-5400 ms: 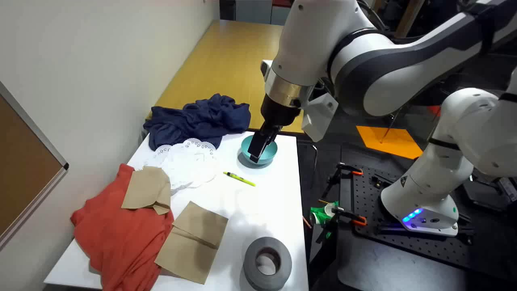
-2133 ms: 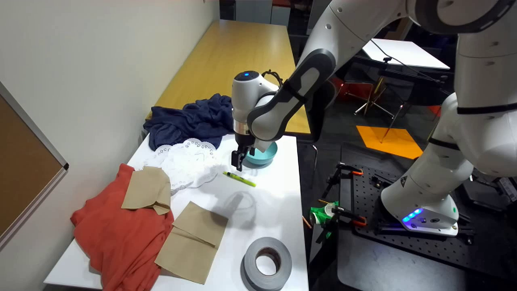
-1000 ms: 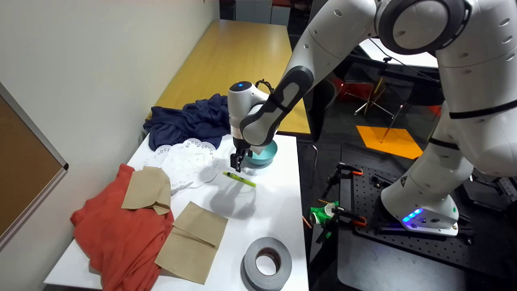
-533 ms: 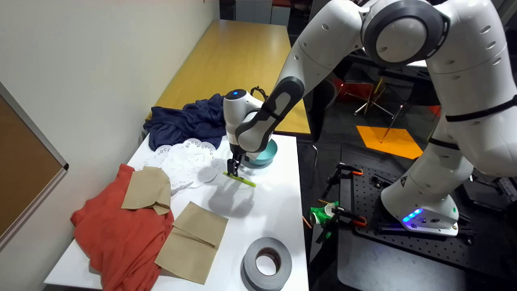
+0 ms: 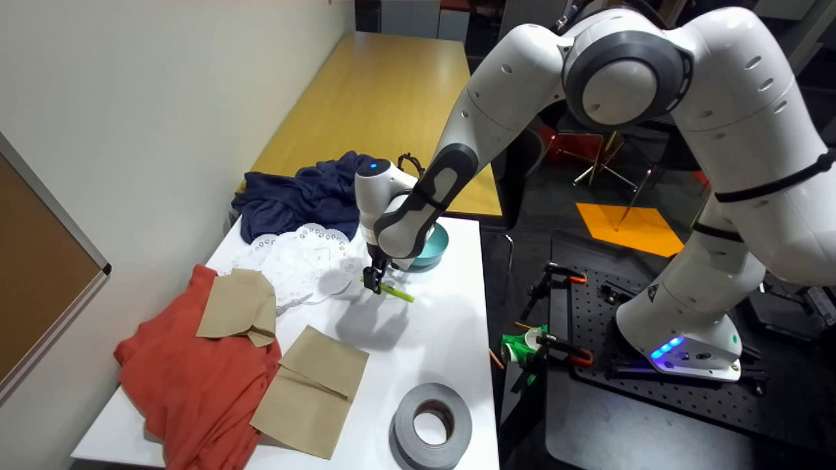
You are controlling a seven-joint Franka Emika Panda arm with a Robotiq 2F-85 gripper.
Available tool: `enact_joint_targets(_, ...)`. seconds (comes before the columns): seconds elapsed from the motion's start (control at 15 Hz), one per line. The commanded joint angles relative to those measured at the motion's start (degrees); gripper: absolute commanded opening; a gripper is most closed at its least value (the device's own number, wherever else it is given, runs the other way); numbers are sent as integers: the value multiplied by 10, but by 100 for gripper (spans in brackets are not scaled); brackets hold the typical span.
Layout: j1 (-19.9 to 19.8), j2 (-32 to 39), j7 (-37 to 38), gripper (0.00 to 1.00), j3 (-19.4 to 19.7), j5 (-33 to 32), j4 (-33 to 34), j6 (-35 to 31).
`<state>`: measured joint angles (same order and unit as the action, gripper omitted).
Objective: Put the yellow pen inside the green bowl
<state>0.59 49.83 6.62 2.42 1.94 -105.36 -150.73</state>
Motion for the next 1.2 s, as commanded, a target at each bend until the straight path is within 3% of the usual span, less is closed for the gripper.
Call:
enact_joint_targets(0.0,6,25,1,100,7,-6,30,-10)
enact_joint_targets(0.07,7,30,2,75,8,-7,34,-11)
enact_joint_targets(0.13,7,34,2,74,9,-7,38,-11)
enact_joint_targets(0.73,7,51,1,5,9,-6,61,-9)
enact_joint_targets(0.8,8,51,2,0,9,-6,61,-9)
enact_joint_targets(1.13,27,-12,36,4,19,1,-3,-43)
